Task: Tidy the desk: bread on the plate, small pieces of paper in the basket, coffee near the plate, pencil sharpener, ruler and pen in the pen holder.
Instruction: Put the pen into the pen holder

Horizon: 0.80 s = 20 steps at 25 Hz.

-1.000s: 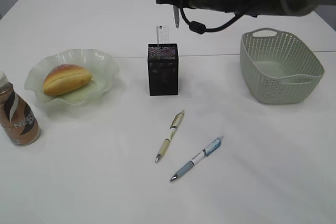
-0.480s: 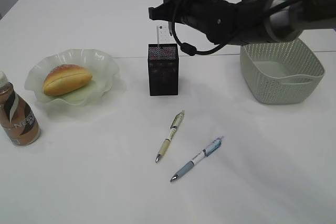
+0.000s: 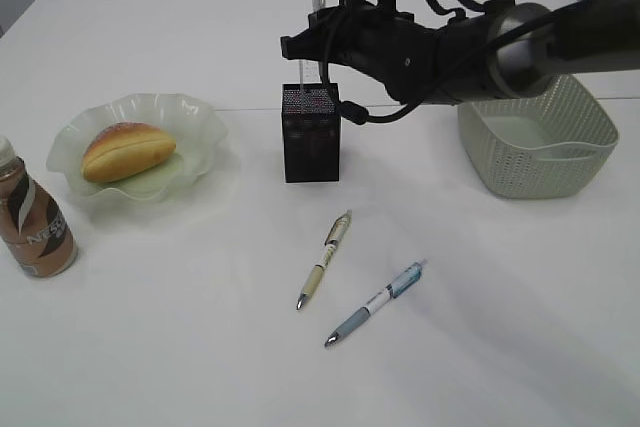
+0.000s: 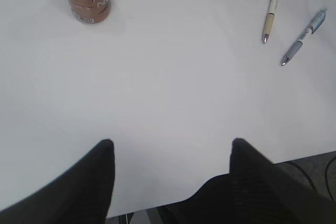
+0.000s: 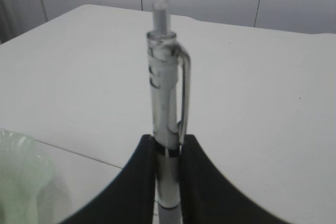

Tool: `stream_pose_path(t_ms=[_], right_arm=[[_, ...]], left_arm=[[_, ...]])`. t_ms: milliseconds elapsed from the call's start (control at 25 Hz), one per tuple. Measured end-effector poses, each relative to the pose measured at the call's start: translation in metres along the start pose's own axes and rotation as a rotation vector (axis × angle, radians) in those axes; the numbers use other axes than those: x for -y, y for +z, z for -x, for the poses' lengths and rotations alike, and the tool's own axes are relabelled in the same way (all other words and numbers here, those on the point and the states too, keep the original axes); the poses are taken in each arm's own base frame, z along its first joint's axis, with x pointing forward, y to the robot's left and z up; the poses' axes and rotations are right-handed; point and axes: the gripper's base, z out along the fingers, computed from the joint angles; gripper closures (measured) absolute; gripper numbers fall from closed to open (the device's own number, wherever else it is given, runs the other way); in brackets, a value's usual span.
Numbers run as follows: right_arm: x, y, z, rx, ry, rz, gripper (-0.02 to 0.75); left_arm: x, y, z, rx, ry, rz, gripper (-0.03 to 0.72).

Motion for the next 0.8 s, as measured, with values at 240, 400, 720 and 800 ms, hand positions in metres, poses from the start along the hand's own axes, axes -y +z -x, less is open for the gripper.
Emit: stream_pose_path(t_ms=[240, 400, 720, 800], right_arm=[[0.0, 0.005, -0.014, -0.025, -0.003, -0.001, 0.643], [0.0, 0.005, -0.013, -0.023, 0.0, -0.002, 0.643], [-0.019, 0.004, -0.014, -0.032, -0.003, 0.036, 0.643], [-0.024, 0.003, -0.016, -0.046, -0.005, 0.05, 0.643]], left_arm=[[0.0, 0.0, 0.0, 0.0, 0.0, 0.0, 0.191], [0.0, 0.0, 0.0, 0.0, 0.0, 0.0, 0.191], [0.0, 0.0, 0.0, 0.0, 0.0, 0.0, 0.191], [0.0, 0.0, 0.0, 0.0, 0.0, 0.0, 0.191]])
